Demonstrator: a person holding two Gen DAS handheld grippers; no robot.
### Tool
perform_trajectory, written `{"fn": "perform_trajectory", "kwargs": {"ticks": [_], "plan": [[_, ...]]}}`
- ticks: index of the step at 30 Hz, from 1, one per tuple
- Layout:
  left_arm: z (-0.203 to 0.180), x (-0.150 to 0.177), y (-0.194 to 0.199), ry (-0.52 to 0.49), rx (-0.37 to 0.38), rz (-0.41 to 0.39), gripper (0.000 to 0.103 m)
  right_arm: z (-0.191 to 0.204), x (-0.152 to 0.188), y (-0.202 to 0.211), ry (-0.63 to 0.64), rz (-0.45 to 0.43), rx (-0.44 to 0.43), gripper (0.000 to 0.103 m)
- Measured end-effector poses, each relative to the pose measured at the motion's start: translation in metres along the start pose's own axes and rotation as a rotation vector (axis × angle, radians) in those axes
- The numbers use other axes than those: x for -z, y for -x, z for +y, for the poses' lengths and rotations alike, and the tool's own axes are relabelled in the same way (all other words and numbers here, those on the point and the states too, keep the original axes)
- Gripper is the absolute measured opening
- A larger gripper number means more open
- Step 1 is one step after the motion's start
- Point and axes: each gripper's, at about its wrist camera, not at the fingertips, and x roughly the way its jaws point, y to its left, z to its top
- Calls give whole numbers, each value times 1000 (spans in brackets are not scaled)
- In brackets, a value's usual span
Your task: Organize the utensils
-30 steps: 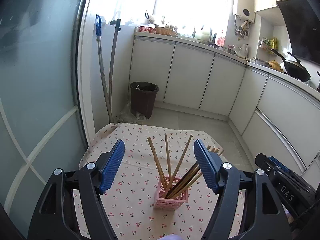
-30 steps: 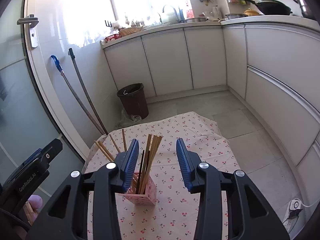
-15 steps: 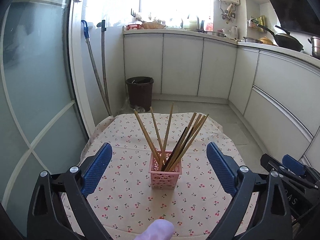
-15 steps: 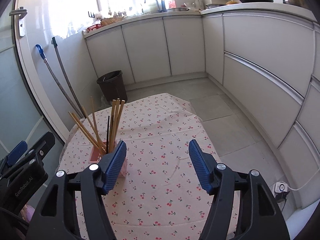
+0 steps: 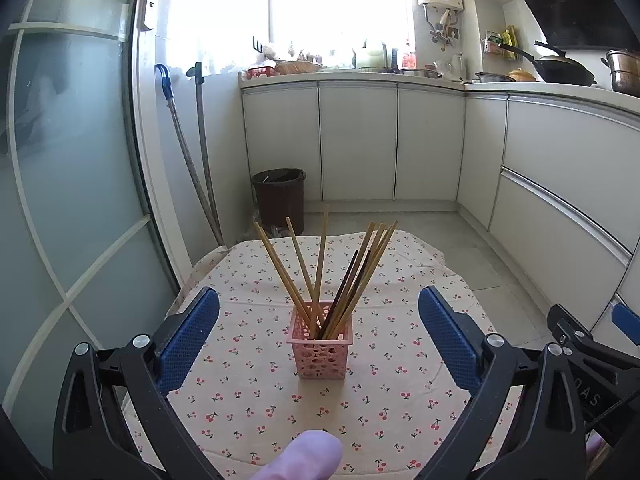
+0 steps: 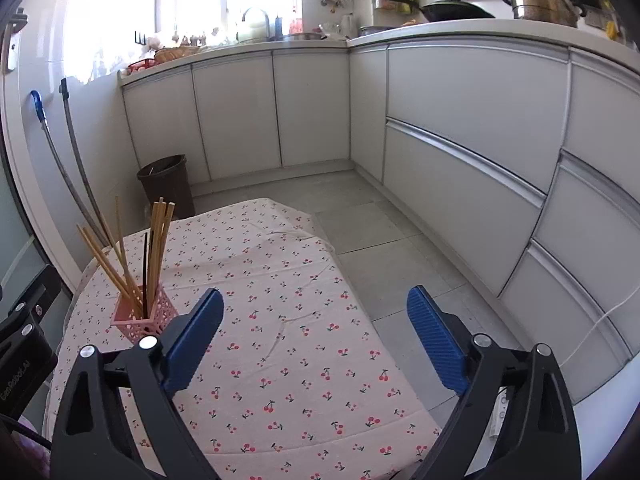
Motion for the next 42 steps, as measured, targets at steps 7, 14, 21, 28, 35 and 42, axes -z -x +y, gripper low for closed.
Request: {"fn": "perform_trajectory", "kwargs": {"ticks": [7,14,21,28,35,42], "plan": [[-7,3,-14,0,68,98,96,-5,3,-2,-22,7,12,96],[-12,8,-20,-10,34,106,96,-12,5,-11,-59,51,47,96],[-13,10,-23,-18,35,119,96,-9,9,-16,-40,81,47,96],[-13,12,-27,-20,34,134,96,-9,10,-17,-36,86,44,96],[-14,12,-27,-25,33,139,96,-7,10,-19,-35,96,37,96],[-14,13,-28,-24,33,144,96,-8,10,-20,-42,98,34,96]]}}
